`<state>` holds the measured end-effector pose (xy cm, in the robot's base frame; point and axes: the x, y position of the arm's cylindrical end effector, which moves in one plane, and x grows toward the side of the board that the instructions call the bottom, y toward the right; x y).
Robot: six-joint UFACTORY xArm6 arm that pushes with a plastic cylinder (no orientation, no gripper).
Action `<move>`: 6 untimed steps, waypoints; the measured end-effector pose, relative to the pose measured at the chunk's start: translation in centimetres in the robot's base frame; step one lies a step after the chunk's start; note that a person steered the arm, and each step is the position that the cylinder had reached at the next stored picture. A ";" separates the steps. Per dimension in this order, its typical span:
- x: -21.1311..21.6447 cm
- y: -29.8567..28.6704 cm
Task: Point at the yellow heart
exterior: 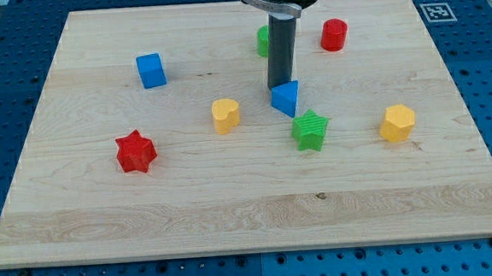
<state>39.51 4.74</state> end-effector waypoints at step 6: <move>9.5 -11.8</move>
